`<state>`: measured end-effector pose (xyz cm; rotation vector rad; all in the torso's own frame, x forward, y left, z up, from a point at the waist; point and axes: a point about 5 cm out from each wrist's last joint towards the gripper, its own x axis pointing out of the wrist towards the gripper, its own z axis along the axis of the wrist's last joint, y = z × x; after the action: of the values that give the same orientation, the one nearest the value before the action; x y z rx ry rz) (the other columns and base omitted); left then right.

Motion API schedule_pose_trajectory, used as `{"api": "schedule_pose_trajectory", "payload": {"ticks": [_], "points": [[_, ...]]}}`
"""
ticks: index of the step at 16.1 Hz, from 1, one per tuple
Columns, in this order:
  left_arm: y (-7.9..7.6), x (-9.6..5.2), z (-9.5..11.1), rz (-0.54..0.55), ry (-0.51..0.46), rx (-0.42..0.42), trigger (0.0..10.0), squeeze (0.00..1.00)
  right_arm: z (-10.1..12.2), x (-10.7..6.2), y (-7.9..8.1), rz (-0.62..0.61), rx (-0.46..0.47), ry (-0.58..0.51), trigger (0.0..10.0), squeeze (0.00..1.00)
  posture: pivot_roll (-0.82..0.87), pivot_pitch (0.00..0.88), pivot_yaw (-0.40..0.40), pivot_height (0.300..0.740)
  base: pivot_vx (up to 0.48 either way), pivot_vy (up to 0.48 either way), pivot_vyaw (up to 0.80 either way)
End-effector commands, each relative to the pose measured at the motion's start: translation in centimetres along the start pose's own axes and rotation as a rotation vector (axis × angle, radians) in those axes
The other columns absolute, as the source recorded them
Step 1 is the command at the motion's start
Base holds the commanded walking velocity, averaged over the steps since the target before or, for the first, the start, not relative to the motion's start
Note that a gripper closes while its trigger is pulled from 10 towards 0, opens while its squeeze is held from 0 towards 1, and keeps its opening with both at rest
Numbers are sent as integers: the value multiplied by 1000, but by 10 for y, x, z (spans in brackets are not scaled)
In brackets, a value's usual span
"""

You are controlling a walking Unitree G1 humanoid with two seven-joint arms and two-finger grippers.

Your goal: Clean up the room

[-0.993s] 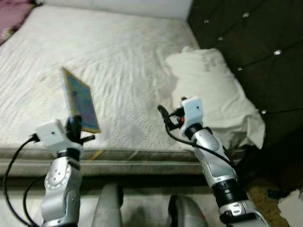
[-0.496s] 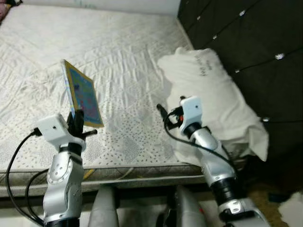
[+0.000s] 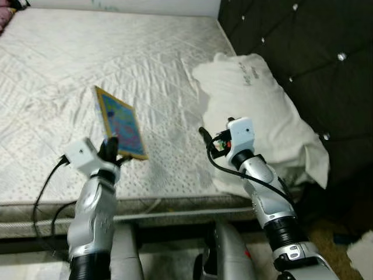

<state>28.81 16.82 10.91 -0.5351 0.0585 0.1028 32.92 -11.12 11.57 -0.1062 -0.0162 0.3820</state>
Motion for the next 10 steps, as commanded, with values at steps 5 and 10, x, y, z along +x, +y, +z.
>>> {"api": "schedule_pose_trajectory", "payload": {"ticks": [5,10], "points": [[-27,16,-24,-82,185,-22,10000,0,1,-3,-4,-11,-18,-4,10000,0,35,80,-79,570,0,0,0],[-31,29,-23,-113,187,-152,10000,0,1,-4,-6,-13,-24,-4,10000,0,31,77,-81,535,0,0,0]]}}
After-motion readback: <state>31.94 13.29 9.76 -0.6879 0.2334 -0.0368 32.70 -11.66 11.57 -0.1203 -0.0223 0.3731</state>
